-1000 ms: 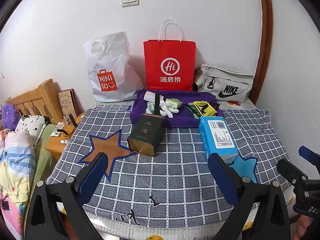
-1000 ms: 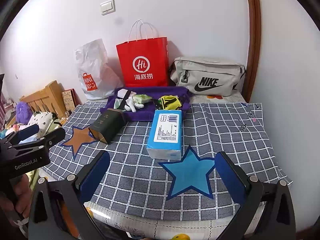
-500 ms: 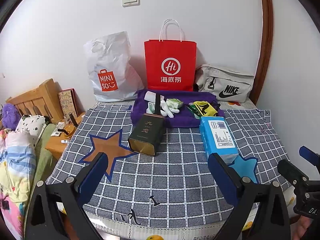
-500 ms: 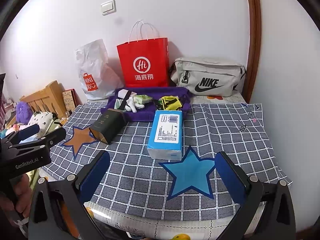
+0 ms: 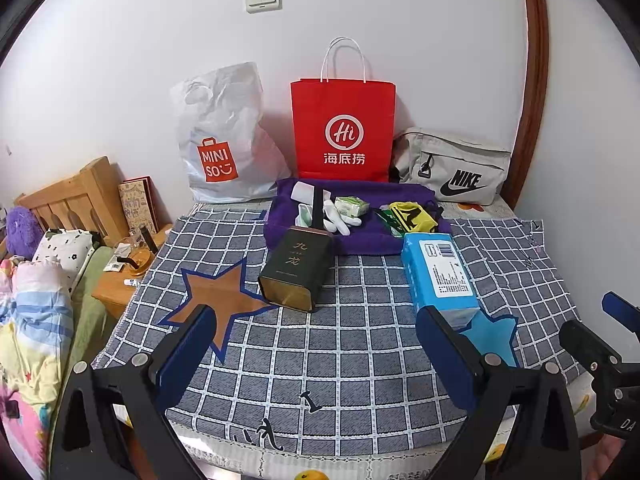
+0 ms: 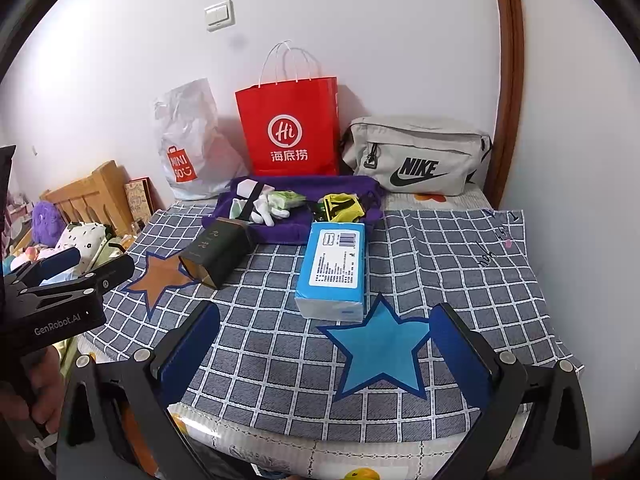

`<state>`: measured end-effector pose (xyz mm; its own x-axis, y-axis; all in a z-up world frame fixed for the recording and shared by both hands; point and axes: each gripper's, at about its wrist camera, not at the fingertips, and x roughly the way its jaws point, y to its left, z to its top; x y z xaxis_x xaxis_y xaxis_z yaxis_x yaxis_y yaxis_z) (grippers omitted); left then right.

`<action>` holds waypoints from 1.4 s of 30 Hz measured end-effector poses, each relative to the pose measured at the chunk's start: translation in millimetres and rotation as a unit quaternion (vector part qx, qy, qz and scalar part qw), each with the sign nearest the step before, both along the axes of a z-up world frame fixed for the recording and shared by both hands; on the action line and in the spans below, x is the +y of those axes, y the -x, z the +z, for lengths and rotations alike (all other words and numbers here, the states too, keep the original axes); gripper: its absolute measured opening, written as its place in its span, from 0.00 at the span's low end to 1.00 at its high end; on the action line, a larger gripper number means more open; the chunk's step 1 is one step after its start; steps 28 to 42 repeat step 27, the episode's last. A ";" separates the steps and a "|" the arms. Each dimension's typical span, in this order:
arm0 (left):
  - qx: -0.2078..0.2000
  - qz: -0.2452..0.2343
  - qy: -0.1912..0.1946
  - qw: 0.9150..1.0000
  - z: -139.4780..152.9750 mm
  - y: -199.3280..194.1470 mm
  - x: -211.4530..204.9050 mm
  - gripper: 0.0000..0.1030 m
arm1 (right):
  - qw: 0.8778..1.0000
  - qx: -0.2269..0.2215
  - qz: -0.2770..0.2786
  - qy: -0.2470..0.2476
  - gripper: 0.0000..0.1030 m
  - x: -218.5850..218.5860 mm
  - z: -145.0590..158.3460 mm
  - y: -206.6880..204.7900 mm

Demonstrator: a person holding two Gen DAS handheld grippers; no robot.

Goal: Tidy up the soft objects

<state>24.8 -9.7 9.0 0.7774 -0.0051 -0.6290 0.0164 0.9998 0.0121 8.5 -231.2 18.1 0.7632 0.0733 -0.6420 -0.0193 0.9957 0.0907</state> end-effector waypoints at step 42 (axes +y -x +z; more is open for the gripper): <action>-0.002 0.003 -0.003 1.000 0.9 -4.8 -2.1 0.98 | 1.000 -0.005 0.004 0.002 1.00 0.2 -0.5 -0.8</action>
